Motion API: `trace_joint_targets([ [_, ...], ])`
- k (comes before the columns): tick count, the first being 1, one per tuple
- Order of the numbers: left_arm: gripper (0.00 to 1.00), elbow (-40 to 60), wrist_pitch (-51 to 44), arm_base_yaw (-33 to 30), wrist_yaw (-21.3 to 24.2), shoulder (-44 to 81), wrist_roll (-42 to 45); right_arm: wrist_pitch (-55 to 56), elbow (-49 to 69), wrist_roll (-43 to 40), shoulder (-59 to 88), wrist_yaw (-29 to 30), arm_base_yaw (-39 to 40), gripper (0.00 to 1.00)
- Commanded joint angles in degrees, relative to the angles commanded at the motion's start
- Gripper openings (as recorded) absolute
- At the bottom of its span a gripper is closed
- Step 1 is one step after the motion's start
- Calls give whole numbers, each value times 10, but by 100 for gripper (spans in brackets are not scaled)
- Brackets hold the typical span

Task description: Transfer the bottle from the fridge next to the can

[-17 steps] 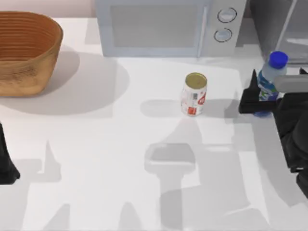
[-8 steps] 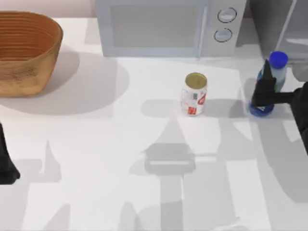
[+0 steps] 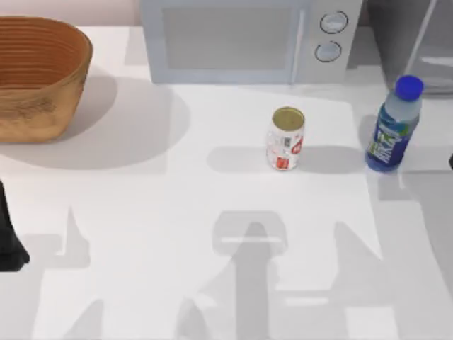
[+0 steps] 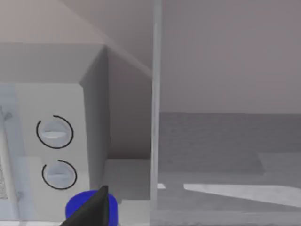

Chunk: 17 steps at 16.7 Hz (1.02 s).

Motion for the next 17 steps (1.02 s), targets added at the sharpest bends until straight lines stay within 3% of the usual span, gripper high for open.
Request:
trace_joint_targets([
  [5, 100, 0, 0, 0, 0, 0, 0, -230, -64, 0, -318, -51, -52, 100],
  [9, 100, 0, 0, 0, 0, 0, 0, -376, -106, 0, -493, -85, -83, 100],
  [17, 100, 0, 0, 0, 0, 0, 0, -452, -130, 0, -585, -107, -101, 100],
])
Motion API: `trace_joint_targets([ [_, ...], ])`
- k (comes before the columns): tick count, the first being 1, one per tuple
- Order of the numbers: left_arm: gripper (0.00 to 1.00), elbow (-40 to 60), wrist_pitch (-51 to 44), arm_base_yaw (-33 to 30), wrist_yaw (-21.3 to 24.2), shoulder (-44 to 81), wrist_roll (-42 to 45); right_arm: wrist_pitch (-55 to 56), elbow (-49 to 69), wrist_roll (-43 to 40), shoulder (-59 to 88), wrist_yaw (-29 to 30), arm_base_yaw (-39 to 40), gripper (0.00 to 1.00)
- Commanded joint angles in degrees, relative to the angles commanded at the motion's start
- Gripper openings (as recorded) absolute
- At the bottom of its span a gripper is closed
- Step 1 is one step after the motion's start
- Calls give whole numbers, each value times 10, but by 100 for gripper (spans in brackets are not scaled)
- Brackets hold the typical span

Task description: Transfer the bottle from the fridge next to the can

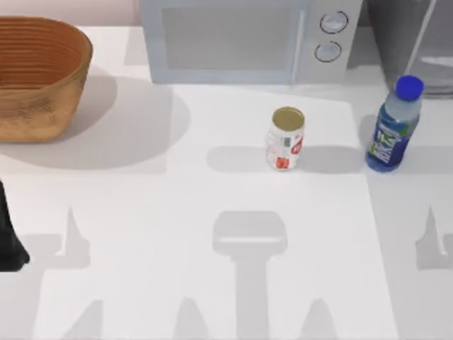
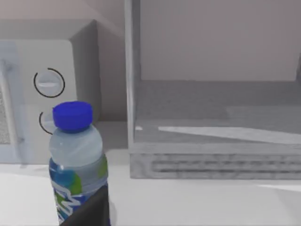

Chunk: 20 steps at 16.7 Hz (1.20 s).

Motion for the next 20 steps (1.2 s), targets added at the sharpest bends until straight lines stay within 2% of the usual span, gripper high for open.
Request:
trace_joint_targets([
  [4, 100, 0, 0, 0, 0, 0, 0, -6, 7, 0, -5, 1, 1, 100],
  [8, 100, 0, 0, 0, 0, 0, 0, -92, 59, -2, -66, 3, -2, 100],
  [20, 100, 0, 0, 0, 0, 0, 0, -674, 297, -3, -358, 1, -2, 100],
])
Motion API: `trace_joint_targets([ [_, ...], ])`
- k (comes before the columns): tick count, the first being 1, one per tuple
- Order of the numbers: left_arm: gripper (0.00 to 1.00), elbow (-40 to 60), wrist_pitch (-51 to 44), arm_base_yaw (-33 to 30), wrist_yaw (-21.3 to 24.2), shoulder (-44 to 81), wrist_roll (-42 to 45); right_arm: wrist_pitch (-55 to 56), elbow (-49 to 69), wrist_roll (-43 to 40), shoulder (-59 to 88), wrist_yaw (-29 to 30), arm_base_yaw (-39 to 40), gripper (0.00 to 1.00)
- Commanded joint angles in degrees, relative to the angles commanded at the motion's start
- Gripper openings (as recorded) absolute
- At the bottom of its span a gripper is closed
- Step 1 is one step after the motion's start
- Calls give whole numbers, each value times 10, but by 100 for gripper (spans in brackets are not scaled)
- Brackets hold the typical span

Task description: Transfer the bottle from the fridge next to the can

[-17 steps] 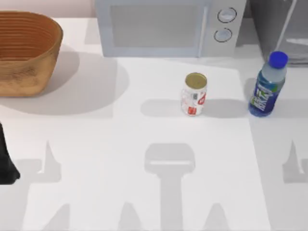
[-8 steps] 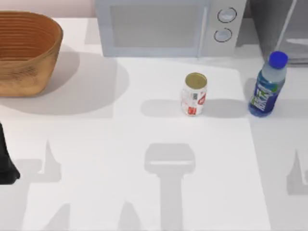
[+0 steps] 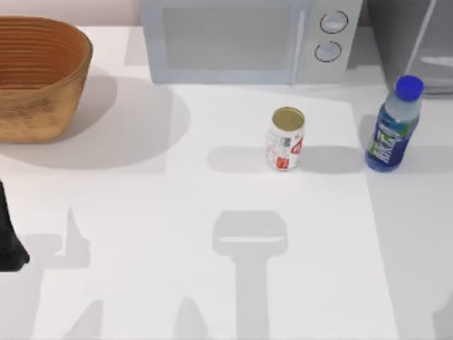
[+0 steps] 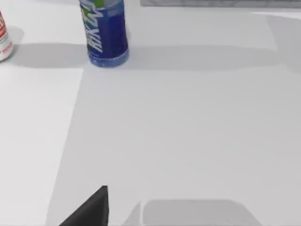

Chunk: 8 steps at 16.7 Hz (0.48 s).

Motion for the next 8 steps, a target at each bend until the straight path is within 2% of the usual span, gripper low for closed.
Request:
trace_joint_targets([
  [4, 100, 0, 0, 0, 0, 0, 0, -128, 62, -2, -74, -1, 0, 100],
  [8, 100, 0, 0, 0, 0, 0, 0, -166, 85, -3, -102, -1, 0, 100],
])
